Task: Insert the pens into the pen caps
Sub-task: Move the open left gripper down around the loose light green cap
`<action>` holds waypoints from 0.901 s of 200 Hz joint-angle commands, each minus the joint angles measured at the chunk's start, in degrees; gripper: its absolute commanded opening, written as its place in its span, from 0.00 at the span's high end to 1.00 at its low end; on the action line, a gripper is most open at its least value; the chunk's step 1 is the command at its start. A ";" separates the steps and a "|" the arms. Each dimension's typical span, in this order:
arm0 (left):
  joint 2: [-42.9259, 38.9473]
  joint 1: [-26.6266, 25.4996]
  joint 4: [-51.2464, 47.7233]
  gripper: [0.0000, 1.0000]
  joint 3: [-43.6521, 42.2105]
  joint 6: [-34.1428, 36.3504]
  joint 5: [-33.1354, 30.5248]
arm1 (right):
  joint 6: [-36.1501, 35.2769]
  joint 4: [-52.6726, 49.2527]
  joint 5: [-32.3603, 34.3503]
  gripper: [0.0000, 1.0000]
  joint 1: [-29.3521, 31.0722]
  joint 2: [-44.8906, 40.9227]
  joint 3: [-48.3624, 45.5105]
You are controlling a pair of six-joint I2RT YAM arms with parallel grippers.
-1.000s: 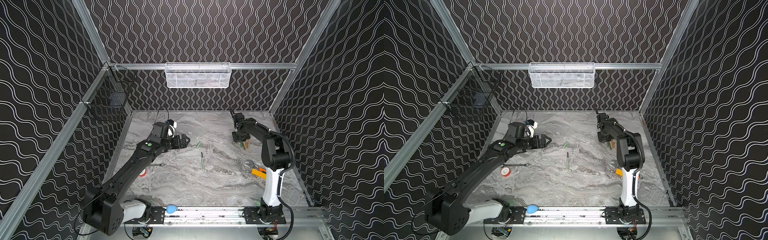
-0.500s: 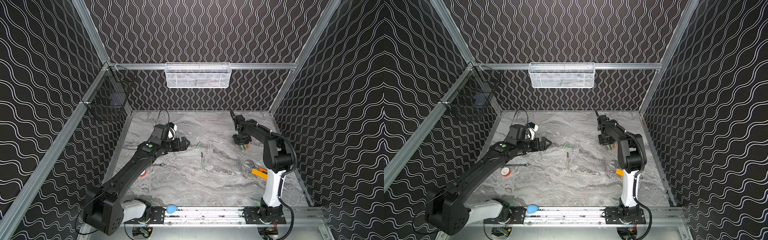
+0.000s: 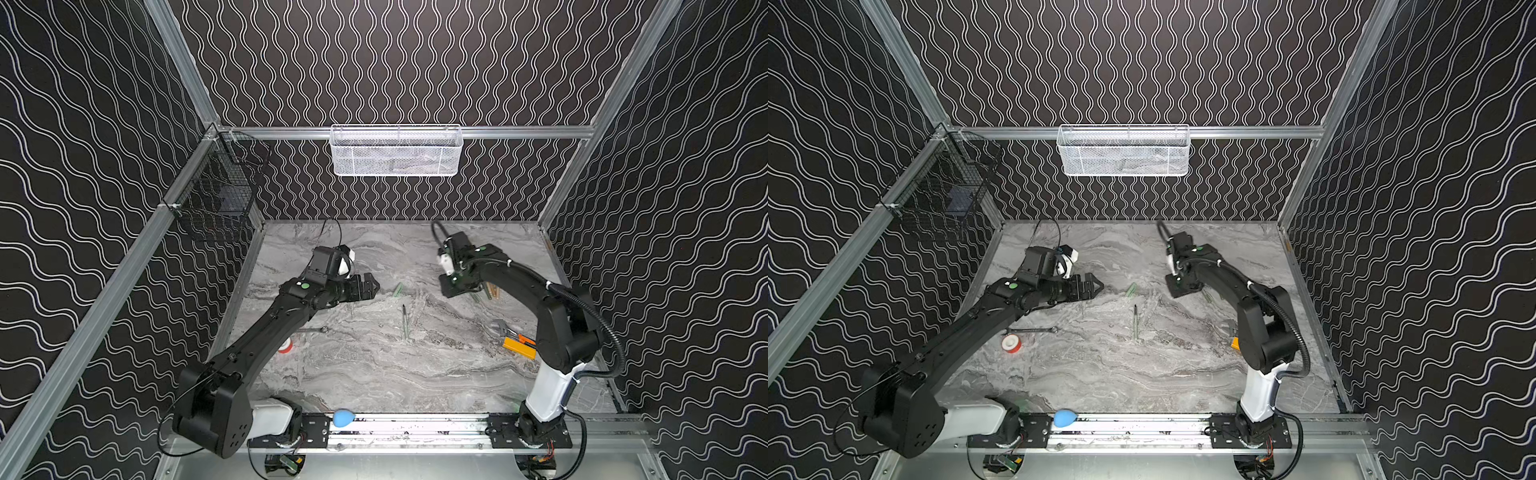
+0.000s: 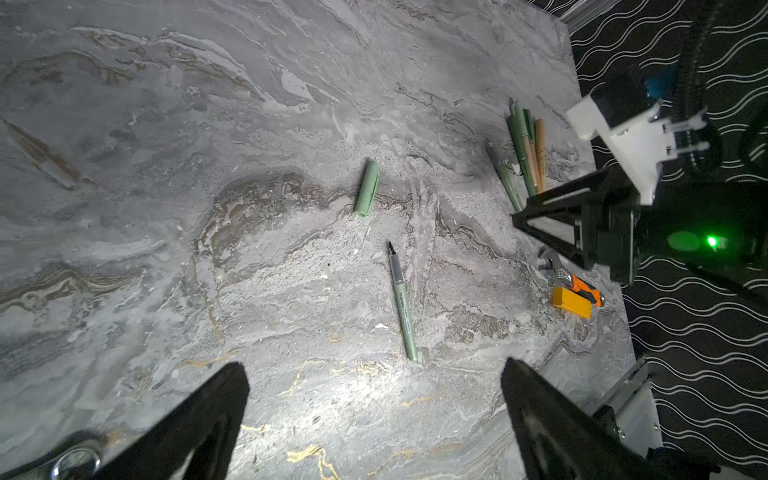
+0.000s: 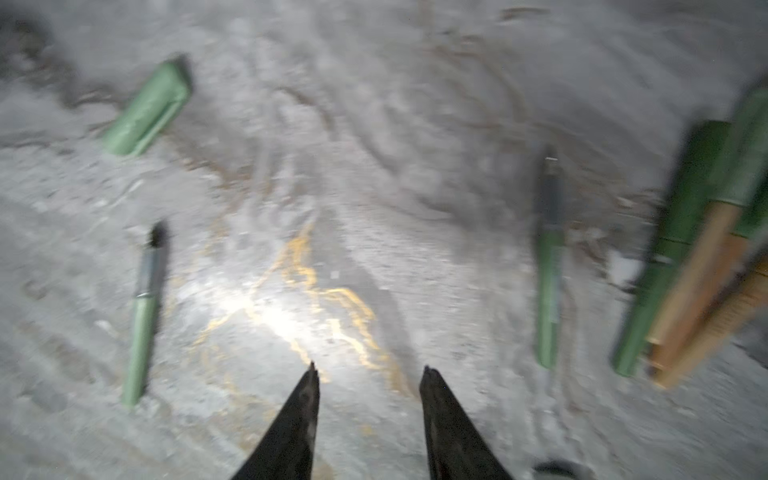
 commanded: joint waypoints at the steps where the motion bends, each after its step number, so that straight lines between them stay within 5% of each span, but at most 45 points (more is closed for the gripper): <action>1: 1.29 0.03 -1.58 0.01 1.72 0.32 -2.16 | 3.68 -1.07 -6.43 0.55 5.03 1.36 0.86; 47: 5.50 0.12 -2.30 0.01 5.18 2.25 -2.63 | 10.24 1.23 -8.83 0.53 11.31 4.48 -0.42; 180: 10.88 2.13 -3.63 0.01 10.29 5.37 -2.19 | 14.68 -0.38 -5.04 0.63 14.99 11.27 1.96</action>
